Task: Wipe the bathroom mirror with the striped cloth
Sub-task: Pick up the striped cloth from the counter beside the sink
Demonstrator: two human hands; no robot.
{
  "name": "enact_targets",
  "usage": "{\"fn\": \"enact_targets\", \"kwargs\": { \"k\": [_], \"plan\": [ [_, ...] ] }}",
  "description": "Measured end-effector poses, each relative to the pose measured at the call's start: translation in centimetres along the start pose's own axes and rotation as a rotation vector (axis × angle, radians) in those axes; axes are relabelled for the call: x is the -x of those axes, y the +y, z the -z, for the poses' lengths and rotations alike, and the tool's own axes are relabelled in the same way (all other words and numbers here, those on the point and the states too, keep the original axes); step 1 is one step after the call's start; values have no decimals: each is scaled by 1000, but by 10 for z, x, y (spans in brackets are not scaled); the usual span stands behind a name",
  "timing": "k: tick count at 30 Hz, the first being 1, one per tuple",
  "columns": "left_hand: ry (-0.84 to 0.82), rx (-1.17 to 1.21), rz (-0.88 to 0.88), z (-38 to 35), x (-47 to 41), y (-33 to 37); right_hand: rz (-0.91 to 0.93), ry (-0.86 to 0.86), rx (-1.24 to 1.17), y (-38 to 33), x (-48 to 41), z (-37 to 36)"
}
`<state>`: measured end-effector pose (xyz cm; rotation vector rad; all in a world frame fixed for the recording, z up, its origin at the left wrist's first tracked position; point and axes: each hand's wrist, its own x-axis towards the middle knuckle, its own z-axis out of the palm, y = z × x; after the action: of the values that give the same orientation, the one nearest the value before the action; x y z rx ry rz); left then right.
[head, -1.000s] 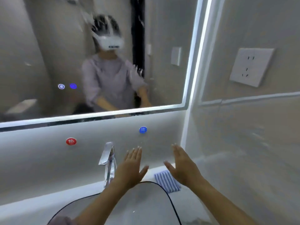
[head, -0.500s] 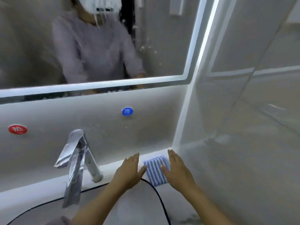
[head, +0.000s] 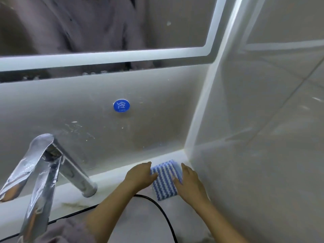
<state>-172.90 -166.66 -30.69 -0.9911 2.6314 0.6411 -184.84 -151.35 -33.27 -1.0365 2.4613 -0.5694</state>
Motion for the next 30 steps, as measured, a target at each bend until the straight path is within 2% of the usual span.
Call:
{"fn": "enact_targets", "kwargs": {
  "k": [6,14,22,27,30],
  "plan": [
    [14,-4,16,-9,-19,4,-42,5,-10,13,-8,-9],
    [-93,19,34,-18,-41,-2,-126,53,-47,20,-14,-27],
    [-67,28,78,-24,-47,-4,-259,56,-214,15,-16,-33],
    [-63,92,39,-22,-45,4,-238,69,-152,9,-13,-33],
    [-28,183,15,-19,-42,7,-245,44,-249,4,-8,-28]
  ]
}}
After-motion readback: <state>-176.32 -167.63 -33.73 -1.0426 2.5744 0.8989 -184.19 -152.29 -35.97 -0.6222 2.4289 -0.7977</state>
